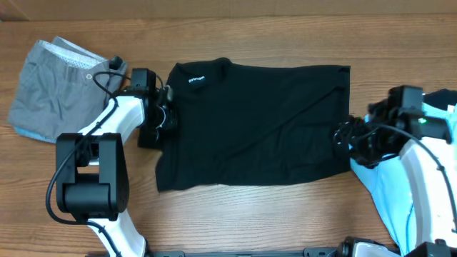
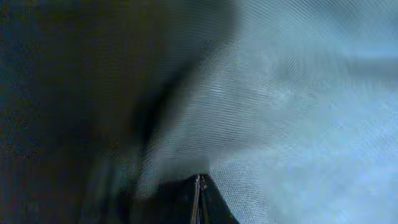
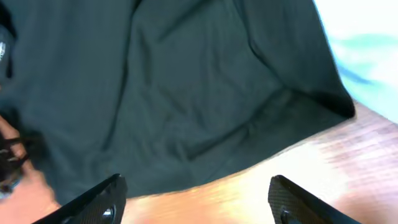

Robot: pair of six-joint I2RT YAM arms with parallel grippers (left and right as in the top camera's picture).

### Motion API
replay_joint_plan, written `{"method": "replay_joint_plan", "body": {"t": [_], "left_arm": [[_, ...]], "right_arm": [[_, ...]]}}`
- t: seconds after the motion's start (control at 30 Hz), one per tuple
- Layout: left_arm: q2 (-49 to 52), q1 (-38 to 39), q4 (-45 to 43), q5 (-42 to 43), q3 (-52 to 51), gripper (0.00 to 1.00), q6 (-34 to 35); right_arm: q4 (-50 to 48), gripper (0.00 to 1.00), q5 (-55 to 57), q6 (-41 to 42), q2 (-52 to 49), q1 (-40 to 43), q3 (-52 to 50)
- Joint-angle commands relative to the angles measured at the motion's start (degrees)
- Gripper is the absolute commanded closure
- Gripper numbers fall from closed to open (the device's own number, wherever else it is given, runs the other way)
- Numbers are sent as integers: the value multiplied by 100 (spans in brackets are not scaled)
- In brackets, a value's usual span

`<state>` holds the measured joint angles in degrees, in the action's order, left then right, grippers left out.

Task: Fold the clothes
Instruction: 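Pull the shirt's right hem outward with the right gripper to flatten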

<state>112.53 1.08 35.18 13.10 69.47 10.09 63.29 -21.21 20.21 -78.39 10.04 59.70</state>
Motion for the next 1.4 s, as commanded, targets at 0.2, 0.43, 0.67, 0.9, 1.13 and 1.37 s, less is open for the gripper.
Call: {"method": "replay_joint_plan", "body": {"t": [0.2, 0.43, 0.67, 0.9, 1.13, 1.37], "left_arm": [[490, -1012, 413, -909, 839, 96, 28], [490, -977, 678, -490, 1106, 93, -133], [275, -953, 960, 205, 1272, 89, -262], [-1025, -953, 1587, 192, 1751, 85, -415], [-1963, -953, 1604, 170, 1757, 78, -435], [-2168, -953, 1779, 173, 1757, 76, -433]], "right_arm": [[-1759, 41, 109, 494, -219, -358, -1604], [-2924, 41, -754, -116, -378, -863, -1952], [-2959, 41, 192, -46, -629, -1679, -1974], [-2734, 67, 160, 103, -1174, -1729, -1993], [-1998, 91, 153, 127, -881, -1727, -1790], [-562, 94, 398, 745, -28, -1727, -1510]]}}
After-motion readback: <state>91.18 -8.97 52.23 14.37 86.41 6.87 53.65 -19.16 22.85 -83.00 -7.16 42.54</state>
